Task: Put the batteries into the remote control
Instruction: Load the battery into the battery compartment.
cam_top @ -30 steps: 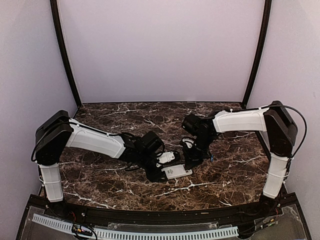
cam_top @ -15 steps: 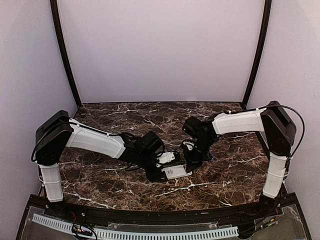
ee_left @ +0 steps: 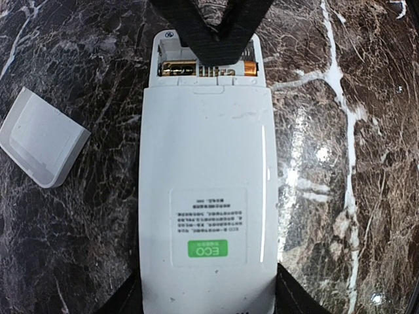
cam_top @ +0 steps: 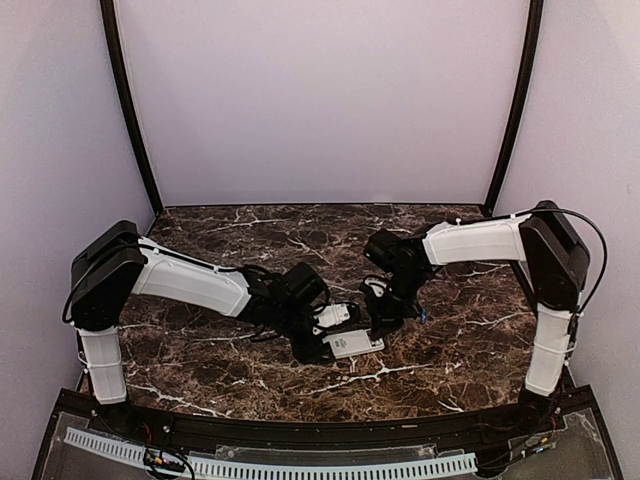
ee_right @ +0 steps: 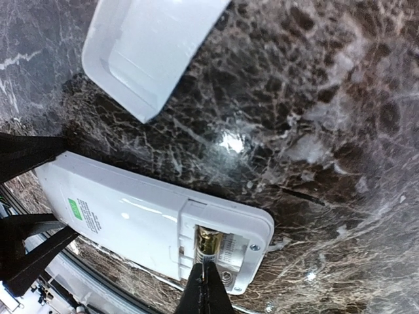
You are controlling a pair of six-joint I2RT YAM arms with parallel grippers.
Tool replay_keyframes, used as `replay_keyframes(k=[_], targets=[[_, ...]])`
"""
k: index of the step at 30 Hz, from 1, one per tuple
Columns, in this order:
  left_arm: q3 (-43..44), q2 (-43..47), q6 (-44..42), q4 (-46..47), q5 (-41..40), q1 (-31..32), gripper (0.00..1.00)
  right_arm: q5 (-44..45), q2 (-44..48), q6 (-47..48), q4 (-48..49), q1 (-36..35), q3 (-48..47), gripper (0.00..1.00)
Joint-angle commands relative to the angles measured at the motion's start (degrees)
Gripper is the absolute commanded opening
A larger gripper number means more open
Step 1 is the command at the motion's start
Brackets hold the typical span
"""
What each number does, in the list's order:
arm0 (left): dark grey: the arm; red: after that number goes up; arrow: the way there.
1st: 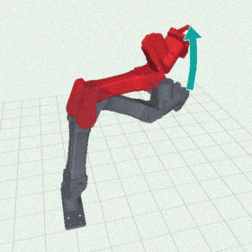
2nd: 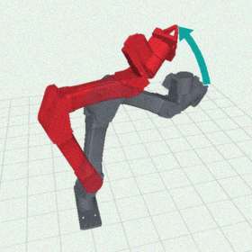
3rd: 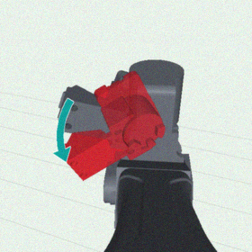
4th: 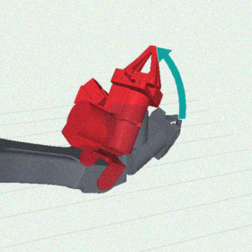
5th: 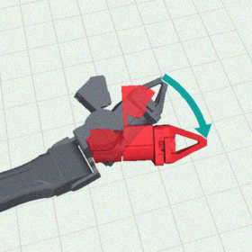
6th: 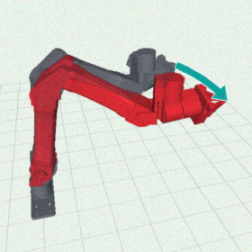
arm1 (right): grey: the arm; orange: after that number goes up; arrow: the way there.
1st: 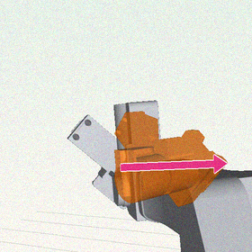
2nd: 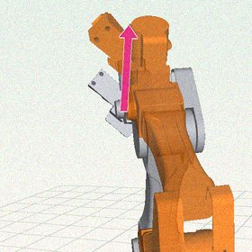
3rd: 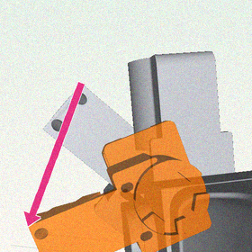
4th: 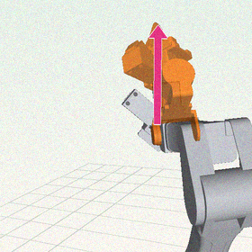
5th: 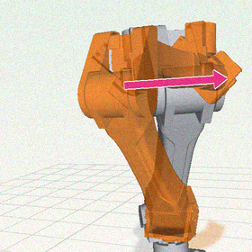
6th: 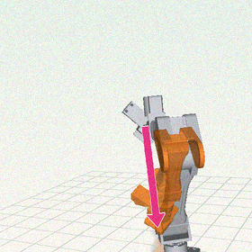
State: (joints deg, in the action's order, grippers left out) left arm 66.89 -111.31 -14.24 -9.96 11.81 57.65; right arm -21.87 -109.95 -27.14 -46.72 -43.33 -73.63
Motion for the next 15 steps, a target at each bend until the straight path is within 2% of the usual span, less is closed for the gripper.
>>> replay_keyframes(k=[1, 7, 12, 15], targets=[[-1.85, -2.38, 0.56, -3.72, 0.66, -0.15, 0.54, 3.34, 1.56, 2.14, -3.08, 1.51, -5.78, 0.00], [-1.92, -2.34, 0.50, -3.92, 0.48, -0.08, 0.55, 11.68, 6.93, -0.07, -7.06, 6.41, -6.97, 0.02], [-1.91, -2.33, 0.13, -4.21, 0.33, -0.13, 0.57, 19.48, 8.13, -0.95, -7.65, 12.16, -2.00, 0.16], [-1.93, -2.38, -0.16, -4.40, 0.23, -0.17, 0.59, 20.73, 8.32, -0.27, -5.35, 15.78, 0.40, 0.25]])
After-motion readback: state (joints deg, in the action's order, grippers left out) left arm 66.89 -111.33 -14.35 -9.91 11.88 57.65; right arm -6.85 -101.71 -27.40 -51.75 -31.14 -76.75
